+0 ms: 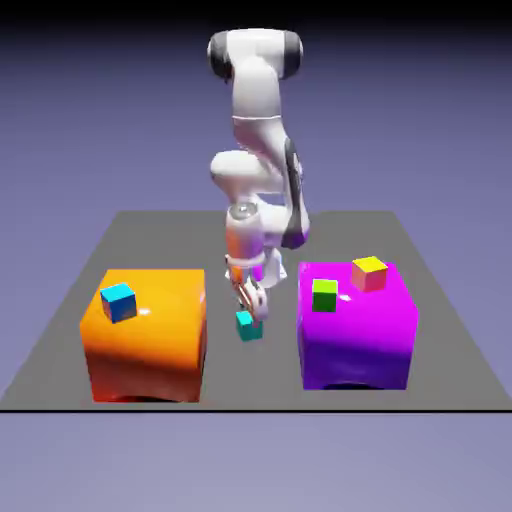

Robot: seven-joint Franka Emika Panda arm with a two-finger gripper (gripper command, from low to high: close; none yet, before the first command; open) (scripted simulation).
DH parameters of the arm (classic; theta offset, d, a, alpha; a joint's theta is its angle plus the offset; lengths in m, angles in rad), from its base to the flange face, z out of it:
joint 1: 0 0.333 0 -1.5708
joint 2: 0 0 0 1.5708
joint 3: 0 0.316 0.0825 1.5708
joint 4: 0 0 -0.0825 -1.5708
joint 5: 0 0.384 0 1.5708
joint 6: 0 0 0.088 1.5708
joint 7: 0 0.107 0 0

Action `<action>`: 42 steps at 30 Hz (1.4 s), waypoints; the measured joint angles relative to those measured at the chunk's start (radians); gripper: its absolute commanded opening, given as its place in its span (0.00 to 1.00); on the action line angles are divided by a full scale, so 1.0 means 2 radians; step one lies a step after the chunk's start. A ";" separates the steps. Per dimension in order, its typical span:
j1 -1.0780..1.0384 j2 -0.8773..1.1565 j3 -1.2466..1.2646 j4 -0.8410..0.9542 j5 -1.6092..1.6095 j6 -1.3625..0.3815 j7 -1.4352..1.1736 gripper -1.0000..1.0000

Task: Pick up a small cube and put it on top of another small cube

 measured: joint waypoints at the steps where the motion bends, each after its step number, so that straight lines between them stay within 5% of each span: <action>1: 0.000 0.018 0.001 0.003 0.005 0.015 -0.005 0.50; 2: -0.001 0.034 0.003 0.006 0.010 0.028 -0.009 0.00; 16: 0.004 -0.163 -0.013 -0.028 -0.050 -0.136 0.045 0.00; 42: -0.361 -0.085 0.160 0.419 -0.166 -0.484 0.430 0.00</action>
